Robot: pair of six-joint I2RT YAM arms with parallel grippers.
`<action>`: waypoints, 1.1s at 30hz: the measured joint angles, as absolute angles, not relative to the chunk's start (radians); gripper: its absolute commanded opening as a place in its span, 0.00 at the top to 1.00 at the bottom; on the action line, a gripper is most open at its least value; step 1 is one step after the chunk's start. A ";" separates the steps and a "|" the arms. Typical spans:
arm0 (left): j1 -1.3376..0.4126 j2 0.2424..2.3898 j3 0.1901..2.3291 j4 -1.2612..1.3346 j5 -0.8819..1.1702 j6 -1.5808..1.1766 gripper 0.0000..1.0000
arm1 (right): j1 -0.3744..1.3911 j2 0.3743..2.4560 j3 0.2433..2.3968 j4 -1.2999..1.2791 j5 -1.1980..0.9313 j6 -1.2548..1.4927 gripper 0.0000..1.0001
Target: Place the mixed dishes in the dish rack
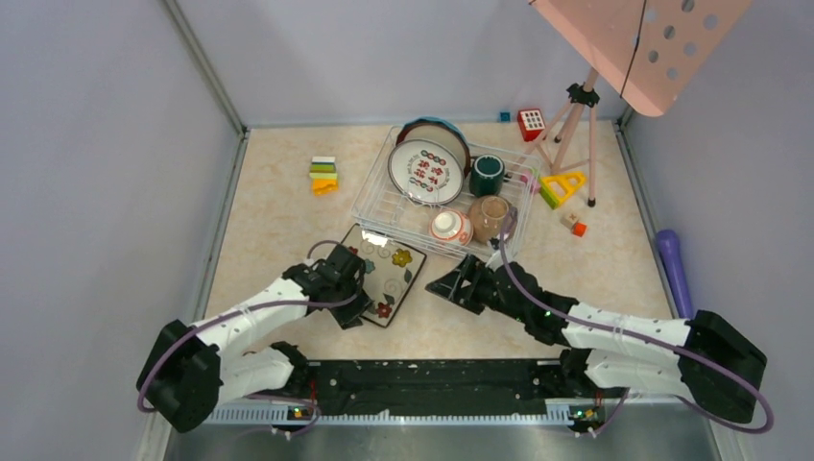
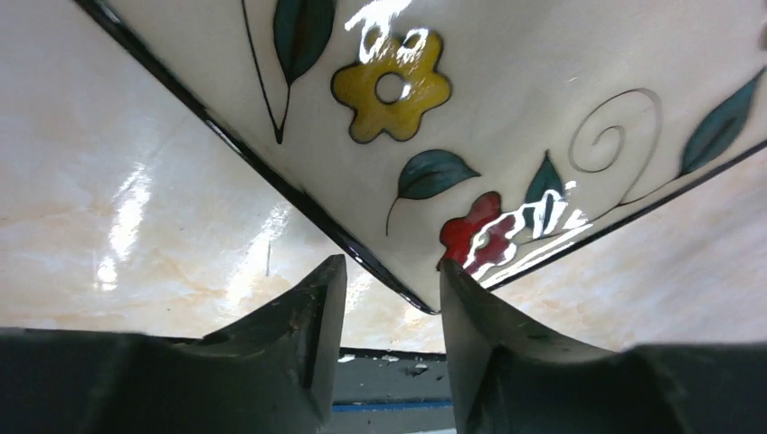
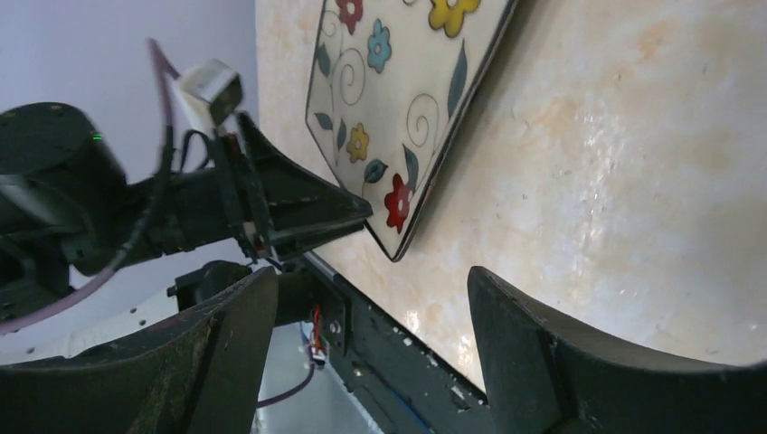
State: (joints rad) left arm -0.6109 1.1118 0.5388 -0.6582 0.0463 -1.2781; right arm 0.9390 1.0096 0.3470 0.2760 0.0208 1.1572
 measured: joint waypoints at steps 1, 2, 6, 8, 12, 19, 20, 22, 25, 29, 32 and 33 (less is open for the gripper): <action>-0.620 1.109 0.553 -0.675 0.023 -1.266 0.45 | 0.963 1.023 0.340 0.297 0.048 1.192 0.26; -0.623 1.093 0.571 -0.699 -0.007 -1.253 0.42 | 0.988 1.039 0.332 0.311 0.072 1.223 0.26; -0.591 0.977 0.637 -0.776 -0.101 -1.168 0.37 | 1.052 1.123 0.318 0.337 0.162 1.321 0.27; -0.521 0.916 0.678 -0.807 -0.116 -1.084 0.36 | 1.076 1.172 0.319 0.362 0.208 1.354 0.27; -0.392 0.865 0.714 -0.807 -0.124 -0.935 0.30 | 1.150 1.266 0.327 0.401 0.307 1.409 0.28; -0.243 0.893 0.627 -0.610 -0.136 -0.789 0.25 | 1.218 1.502 0.436 0.481 0.401 1.502 0.31; -0.228 0.897 0.600 -0.568 -0.144 -0.778 0.25 | 1.220 1.535 0.454 0.494 0.402 1.512 0.31; -0.203 0.913 0.559 -0.497 -0.148 -0.757 0.25 | 1.222 1.589 0.483 0.518 0.409 1.533 0.33; -0.163 0.977 0.536 -0.413 -0.147 -0.735 0.26 | 1.224 1.642 0.513 0.550 0.421 1.568 0.36; -0.122 1.058 0.509 -0.309 -0.121 -0.711 0.33 | 1.224 1.689 0.547 0.567 0.431 1.592 0.47; -0.099 1.110 0.480 -0.269 -0.080 -0.703 0.38 | 1.223 1.720 0.575 0.556 0.431 1.596 0.58; -0.094 1.131 0.480 -0.271 -0.072 -0.701 0.38 | 1.222 1.732 0.587 0.551 0.425 1.599 0.65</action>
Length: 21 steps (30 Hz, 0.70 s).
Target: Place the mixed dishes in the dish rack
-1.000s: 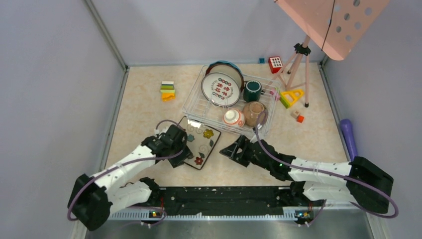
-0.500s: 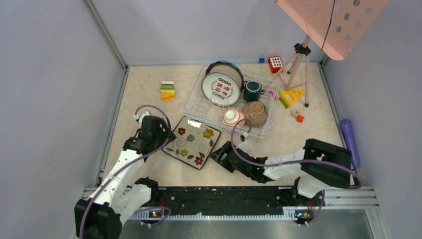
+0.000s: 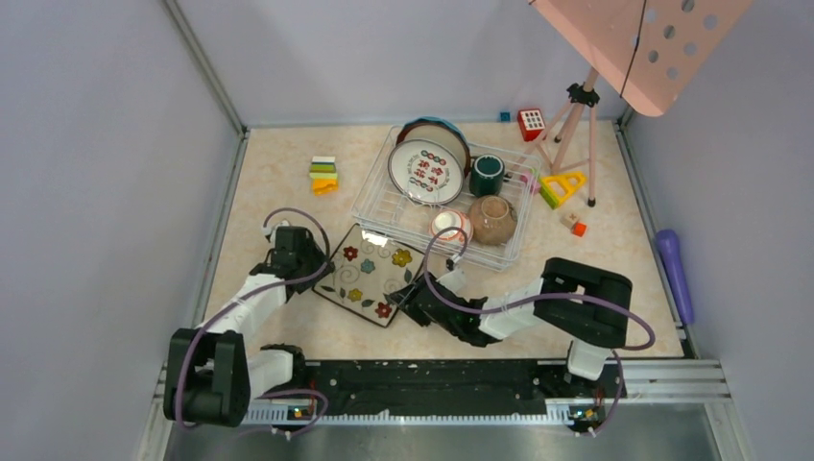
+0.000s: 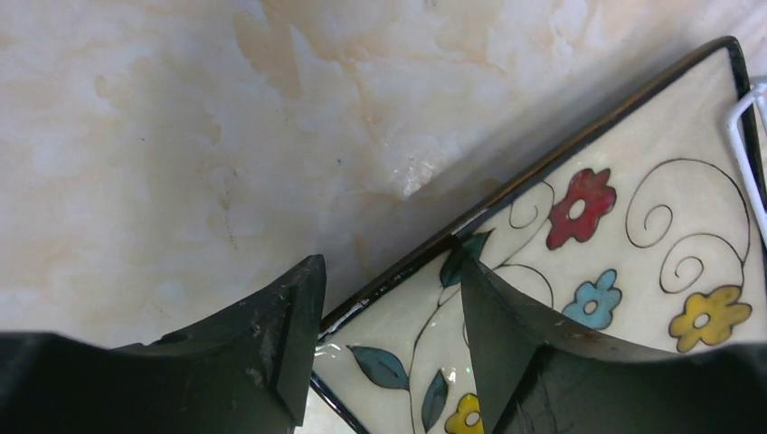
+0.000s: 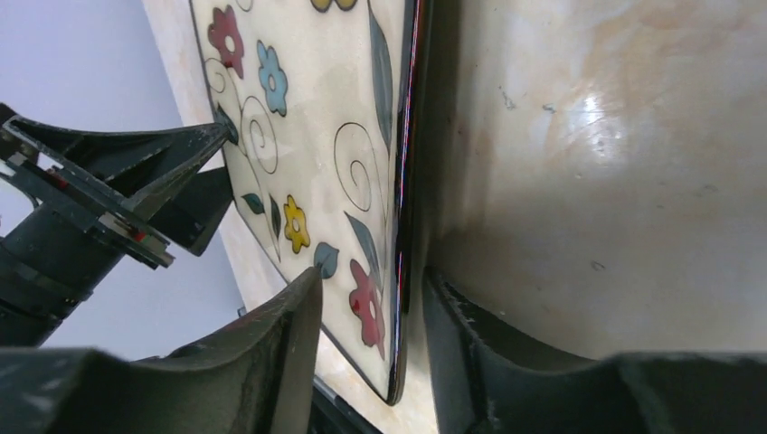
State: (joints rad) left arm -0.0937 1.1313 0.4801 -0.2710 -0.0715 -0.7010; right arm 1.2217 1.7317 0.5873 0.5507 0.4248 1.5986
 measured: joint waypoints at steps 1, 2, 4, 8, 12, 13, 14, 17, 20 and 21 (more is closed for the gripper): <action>-0.092 1.140 0.480 -0.271 -0.072 -0.700 0.36 | 1.218 1.746 0.603 0.547 0.413 1.599 0.74; -0.090 1.142 0.481 -0.273 -0.073 -0.701 0.34 | 1.214 1.757 0.615 0.542 0.402 1.599 0.81; -0.087 1.127 0.484 -0.295 -0.078 -0.702 0.31 | 1.208 1.779 0.631 0.530 0.374 1.600 0.92; -0.086 1.002 0.486 -0.373 -0.108 -0.708 0.28 | 1.206 1.795 0.634 0.530 0.330 1.608 1.00; -0.086 0.863 0.511 -0.430 -0.127 -0.708 0.27 | 1.196 1.796 0.659 0.488 0.270 1.599 1.00; -0.086 0.850 0.519 -0.437 -0.124 -0.708 0.26 | 1.193 1.793 0.662 0.476 0.260 1.597 1.00; -0.086 0.846 0.522 -0.439 -0.116 -0.708 0.26 | 1.192 1.787 0.663 0.466 0.257 1.596 0.93; -0.086 0.857 0.509 -0.438 -0.061 -0.709 0.26 | 1.191 1.745 0.639 0.446 0.247 1.578 0.51; -0.086 0.890 0.464 -0.413 0.009 -0.712 0.27 | 1.196 1.672 0.588 0.435 0.223 1.563 0.42; -0.086 0.910 0.451 -0.410 0.025 -0.712 0.26 | 1.198 1.655 0.580 0.428 0.221 1.558 0.42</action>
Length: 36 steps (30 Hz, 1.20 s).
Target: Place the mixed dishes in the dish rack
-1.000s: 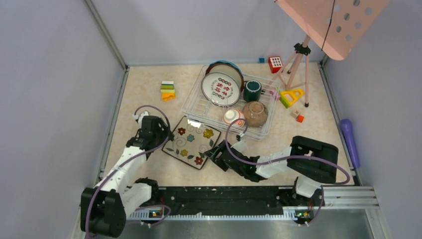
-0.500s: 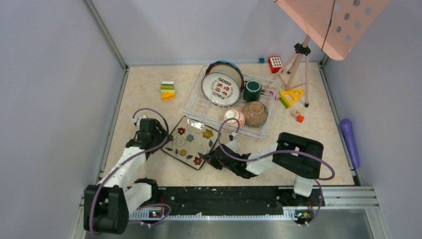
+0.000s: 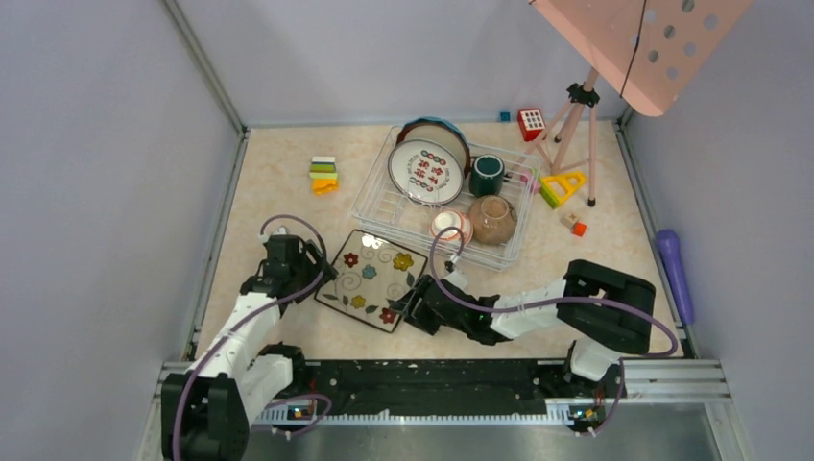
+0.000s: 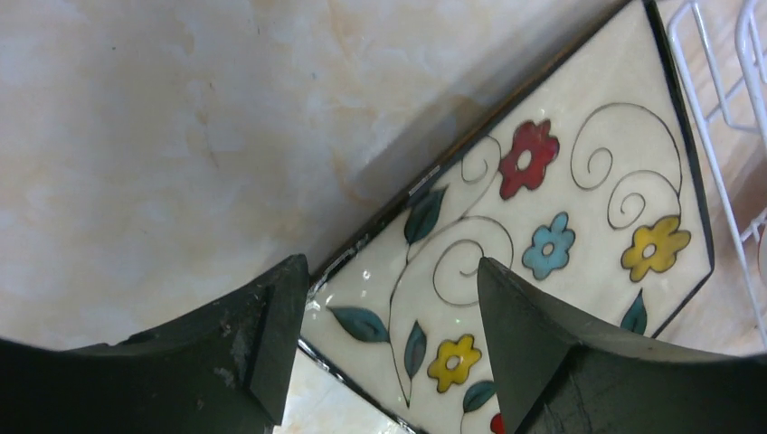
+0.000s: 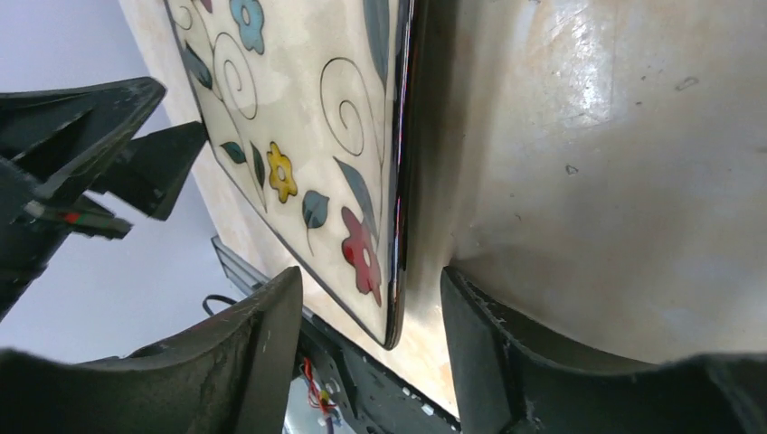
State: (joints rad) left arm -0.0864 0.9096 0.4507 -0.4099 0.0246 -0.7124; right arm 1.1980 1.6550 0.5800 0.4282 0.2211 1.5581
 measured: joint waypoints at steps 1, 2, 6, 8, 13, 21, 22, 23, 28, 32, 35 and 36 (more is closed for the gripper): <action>-0.086 0.930 0.445 -0.407 0.031 -0.708 0.26 | 1.198 1.645 0.572 0.424 0.221 1.555 0.41; -0.083 0.950 0.445 -0.398 0.040 -0.707 0.26 | 1.197 1.641 0.567 0.426 0.221 1.556 0.41; -0.080 1.013 0.451 -0.363 0.053 -0.686 0.26 | 1.189 1.638 0.562 0.432 0.226 1.556 0.42; -0.080 1.039 0.458 -0.345 0.062 -0.671 0.26 | 1.182 1.638 0.562 0.434 0.244 1.557 0.42; -0.080 1.086 0.481 -0.309 0.072 -0.628 0.26 | 1.145 1.637 0.550 0.455 0.308 1.571 0.43; -0.080 1.147 0.495 -0.212 0.123 -0.552 0.33 | 1.105 1.712 0.606 0.504 0.338 1.534 0.44; -0.080 1.155 0.495 -0.200 0.149 -0.546 0.36 | 1.105 1.735 0.625 0.518 0.329 1.525 0.49; -0.080 1.161 0.495 -0.191 0.160 -0.534 0.40 | 1.105 1.746 0.634 0.527 0.326 1.517 0.56; -0.056 1.188 0.495 -0.169 0.175 -0.517 0.46 | 1.104 1.790 0.639 0.552 0.299 1.450 1.00; -0.047 1.126 0.463 -0.183 0.150 -0.529 0.41 | 1.101 1.794 0.628 0.606 0.278 1.450 1.00; -0.048 0.989 0.440 -0.263 0.146 -0.568 0.28 | 1.102 1.794 0.613 0.635 0.224 1.439 1.00; -0.057 0.937 0.440 -0.292 0.160 -0.589 0.24 | 1.104 1.794 0.609 0.649 0.207 1.440 1.00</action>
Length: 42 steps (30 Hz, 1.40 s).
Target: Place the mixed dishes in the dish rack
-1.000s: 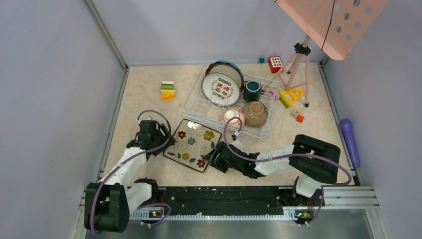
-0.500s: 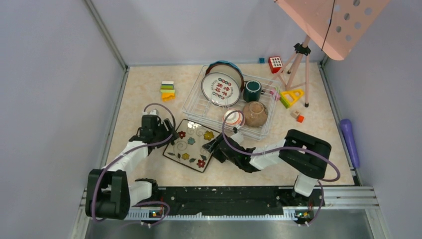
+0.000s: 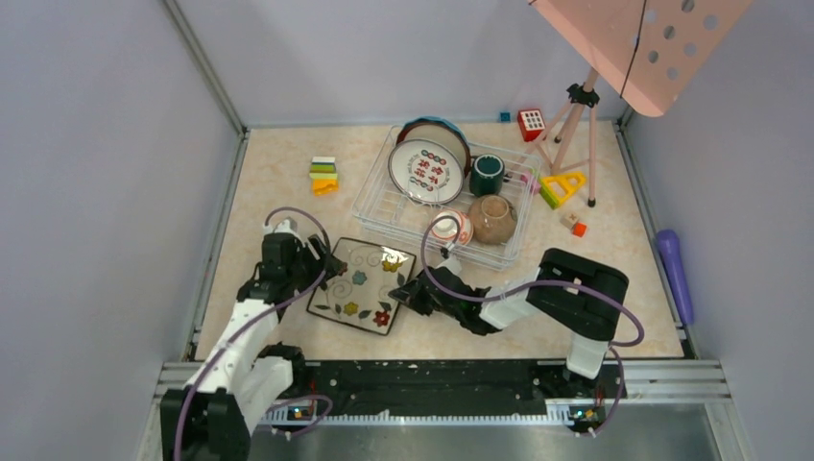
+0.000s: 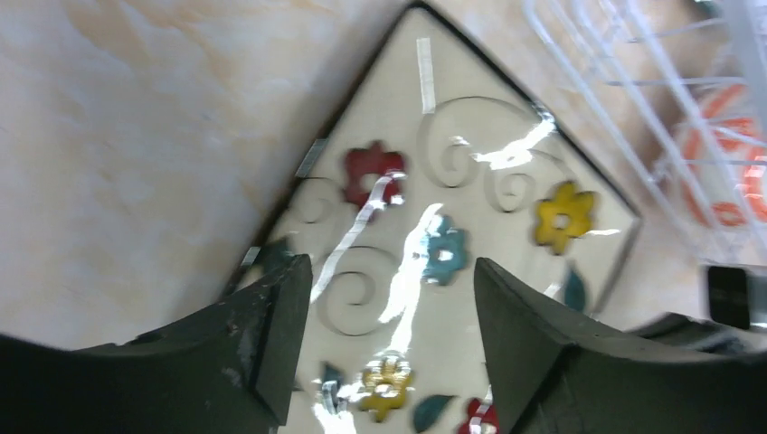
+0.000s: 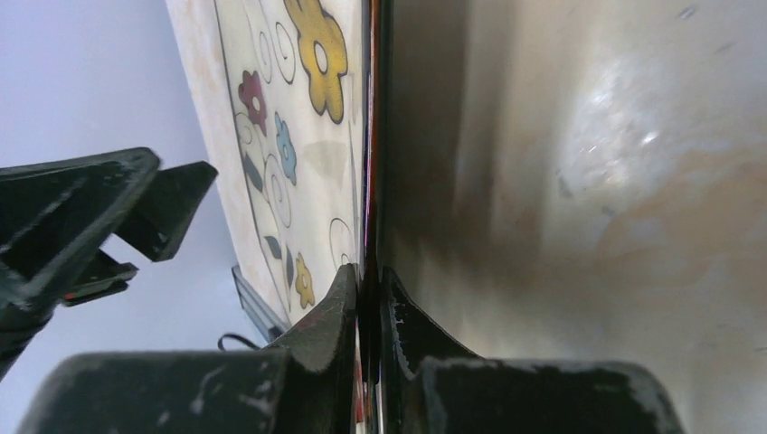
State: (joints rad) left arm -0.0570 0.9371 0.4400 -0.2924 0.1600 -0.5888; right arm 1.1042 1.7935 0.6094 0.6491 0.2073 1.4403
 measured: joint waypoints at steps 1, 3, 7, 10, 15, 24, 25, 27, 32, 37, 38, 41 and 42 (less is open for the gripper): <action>-0.068 0.887 0.441 -0.320 0.170 -0.610 0.22 | 1.109 1.793 0.609 0.656 0.195 1.439 1.00; -0.080 0.821 0.445 -0.371 0.171 -0.646 0.20 | 1.119 1.789 0.609 0.654 0.172 1.431 1.00; -0.081 0.746 0.475 -0.495 0.145 -0.702 0.20 | 1.171 1.721 0.624 0.545 0.161 1.346 1.00; -0.081 0.694 0.513 -0.565 0.141 -0.724 0.20 | 1.216 1.638 0.685 0.401 0.172 1.213 1.00; -0.081 0.598 0.611 -0.662 0.133 -0.723 0.16 | 1.235 1.525 0.789 0.192 0.187 0.939 1.00; -0.081 0.552 0.946 -0.836 0.043 -0.626 0.16 | 1.148 1.511 1.172 -0.270 0.131 0.432 1.00; -0.081 0.552 0.980 -0.850 0.026 -0.611 0.16 | 1.133 1.513 1.208 -0.314 0.130 0.386 1.00; -0.081 0.546 1.026 -0.865 -0.002 -0.584 0.16 | 1.106 1.516 1.272 -0.389 0.130 0.308 1.00; -0.081 0.515 1.045 -0.884 -0.042 -0.546 0.16 | 1.060 1.525 1.472 -0.540 0.142 0.141 1.00; -0.081 0.515 1.040 -0.896 -0.038 -0.525 0.16 | 1.054 1.570 1.723 -0.620 0.140 0.006 1.00; -0.081 0.515 1.036 -0.894 -0.031 -0.521 0.16 | 1.055 1.579 1.758 -0.623 0.141 -0.011 1.00; -0.081 0.521 1.012 -0.891 0.010 -0.506 0.16 | 1.056 1.604 1.872 -0.644 0.160 -0.097 1.00; -0.081 0.525 1.003 -0.891 0.022 -0.501 0.17 | 1.057 1.605 1.889 -0.646 0.171 -0.125 1.00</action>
